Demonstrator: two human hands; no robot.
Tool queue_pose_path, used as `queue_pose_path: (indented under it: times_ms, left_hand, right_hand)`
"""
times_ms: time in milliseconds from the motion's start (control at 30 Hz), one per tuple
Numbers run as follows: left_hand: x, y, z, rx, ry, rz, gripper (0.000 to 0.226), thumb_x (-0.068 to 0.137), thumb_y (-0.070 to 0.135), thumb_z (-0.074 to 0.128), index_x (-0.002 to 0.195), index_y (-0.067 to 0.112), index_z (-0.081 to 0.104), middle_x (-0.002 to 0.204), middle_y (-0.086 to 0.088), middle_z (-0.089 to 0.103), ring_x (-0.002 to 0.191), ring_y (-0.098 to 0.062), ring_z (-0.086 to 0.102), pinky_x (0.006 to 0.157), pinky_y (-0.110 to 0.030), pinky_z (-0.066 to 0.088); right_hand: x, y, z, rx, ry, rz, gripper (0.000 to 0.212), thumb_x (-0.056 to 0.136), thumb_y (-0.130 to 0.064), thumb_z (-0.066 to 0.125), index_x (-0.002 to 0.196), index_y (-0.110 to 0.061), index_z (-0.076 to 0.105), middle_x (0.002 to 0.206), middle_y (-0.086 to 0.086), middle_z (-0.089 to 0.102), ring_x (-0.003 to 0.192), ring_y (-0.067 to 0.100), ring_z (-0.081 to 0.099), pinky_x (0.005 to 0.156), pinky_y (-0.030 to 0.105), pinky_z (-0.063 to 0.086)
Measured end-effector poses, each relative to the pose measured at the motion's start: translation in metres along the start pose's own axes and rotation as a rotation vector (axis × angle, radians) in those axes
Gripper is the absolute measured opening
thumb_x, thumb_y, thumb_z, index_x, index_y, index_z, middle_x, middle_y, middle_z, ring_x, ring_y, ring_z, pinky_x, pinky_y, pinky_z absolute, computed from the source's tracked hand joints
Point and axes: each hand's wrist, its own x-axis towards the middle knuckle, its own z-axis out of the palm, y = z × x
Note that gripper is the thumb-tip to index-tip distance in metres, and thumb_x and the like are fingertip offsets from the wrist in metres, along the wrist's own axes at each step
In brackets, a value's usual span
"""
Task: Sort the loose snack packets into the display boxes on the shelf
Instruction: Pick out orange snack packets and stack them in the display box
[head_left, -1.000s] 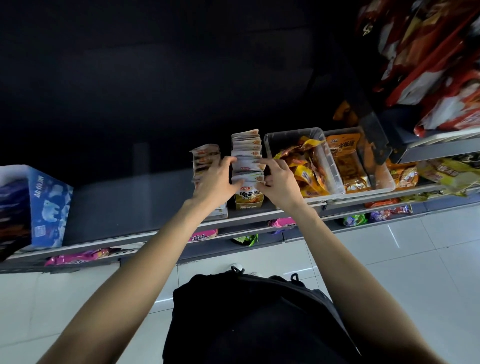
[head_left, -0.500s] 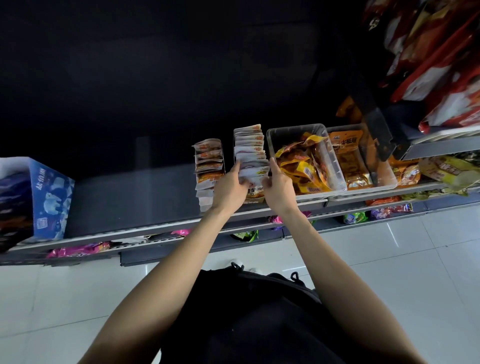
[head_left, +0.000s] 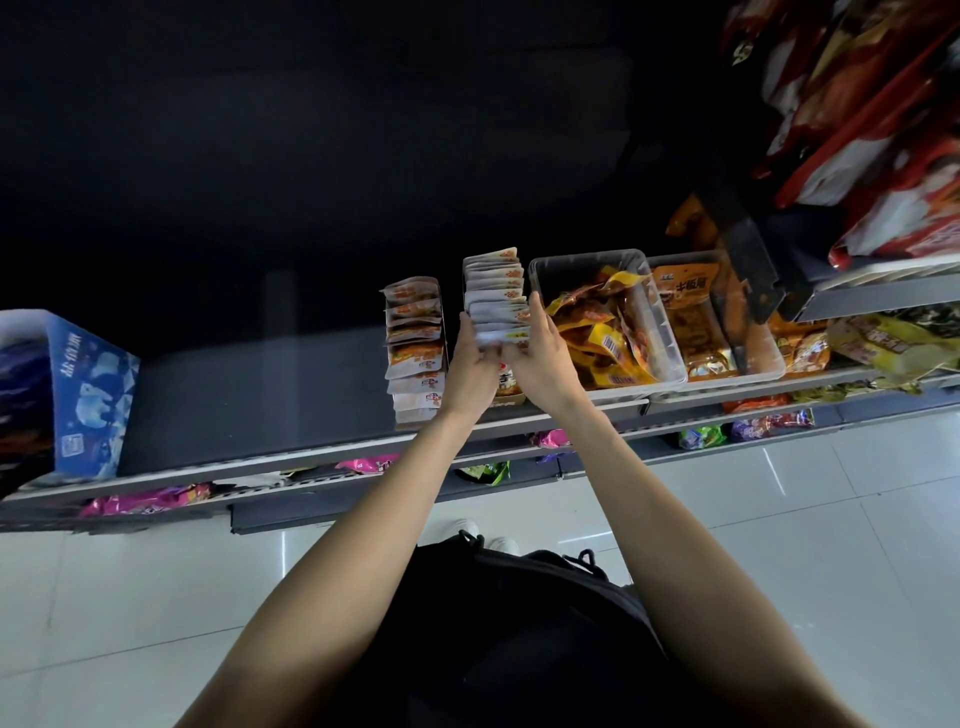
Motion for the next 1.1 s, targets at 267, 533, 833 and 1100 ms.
queue_pose_path:
  times_ms: [267,533,833,1100]
  left_hand:
    - [0.007,0.006,0.003,-0.247,0.055,-0.115,0.057,0.100,0.007,0.034,0.150,0.026,0.014,0.151,-0.001,0.029,0.135,-0.014,0.033,0.108,-0.029,0.035]
    - [0.011,0.000,0.006,-0.024,0.126,-0.061,0.050,0.103,0.016,0.029,0.150,0.023,0.014,0.150,0.002,0.031,0.126,-0.008,0.039,0.083,-0.004,0.034]
    - [0.042,0.022,-0.003,-0.123,0.139,-0.117,0.055,0.102,0.032,0.032,0.150,0.024,0.007,0.157,-0.002,0.015,0.143,-0.020,0.017,0.117,-0.036,0.016]
    - [0.056,0.026,0.002,-0.190,0.125,-0.221,0.049,0.099,0.025,0.033,0.148,0.022,0.026,0.146,-0.005,0.040,0.133,-0.020,0.037,0.112,-0.033,0.028]
  right_hand:
    - [0.011,-0.005,-0.005,0.223,-0.073,0.074,0.067,0.092,-0.010,0.044,0.151,-0.018,0.013,0.150,0.009,0.031,0.135,0.025,0.033,0.110,0.042,0.034]
    - [0.019,0.000,-0.017,0.145,-0.123,0.060,0.058,0.099,-0.013,0.037,0.151,-0.016,0.010,0.151,0.008,0.032,0.129,0.022,0.040,0.098,0.027,0.036]
    - [0.046,-0.016,-0.033,0.233,-0.108,0.077,0.063,0.098,-0.010,0.040,0.151,-0.013,0.007,0.155,0.008,0.023,0.142,0.021,0.022,0.113,0.030,0.021]
    - [0.056,-0.029,-0.030,0.078,-0.144,0.012,0.049,0.092,-0.002,0.043,0.141,-0.009,0.036,0.132,0.014,0.050,0.119,0.024,0.049,0.096,0.022,0.037]
